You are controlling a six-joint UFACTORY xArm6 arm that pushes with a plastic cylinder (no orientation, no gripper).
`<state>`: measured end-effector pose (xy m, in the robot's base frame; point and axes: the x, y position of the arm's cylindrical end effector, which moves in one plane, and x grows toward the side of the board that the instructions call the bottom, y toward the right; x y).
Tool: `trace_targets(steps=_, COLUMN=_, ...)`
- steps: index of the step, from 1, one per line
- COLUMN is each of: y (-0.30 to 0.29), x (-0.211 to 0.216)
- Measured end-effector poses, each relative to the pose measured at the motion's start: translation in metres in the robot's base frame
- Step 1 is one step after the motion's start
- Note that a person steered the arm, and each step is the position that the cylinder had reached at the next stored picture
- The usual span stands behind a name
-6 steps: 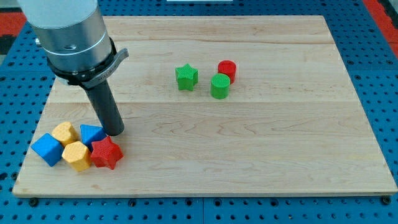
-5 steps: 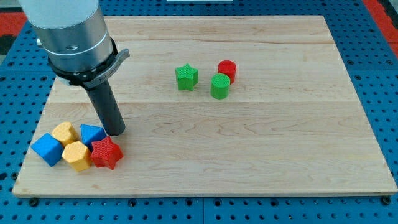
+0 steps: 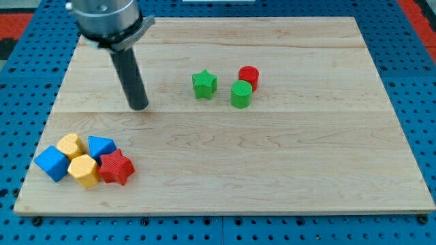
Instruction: Move the green blocks to the bottom center of the board
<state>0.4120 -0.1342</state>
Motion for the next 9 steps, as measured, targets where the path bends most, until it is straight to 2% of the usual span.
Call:
trace_targets(steps=1, y=0.002, x=-0.041)
trace_targets(steps=2, y=0.031, x=-0.055)
trace_targets(steps=3, y=0.092, x=-0.040)
trace_targets(steps=4, y=0.126, x=0.002)
trace_targets(steps=5, y=0.129, x=0.013)
trace_targets(steps=6, y=0.126, x=-0.038)
trace_targets(steps=7, y=0.165, x=-0.050)
trace_targets(steps=8, y=0.192, x=-0.032)
trace_targets(steps=9, y=0.168, x=0.010)
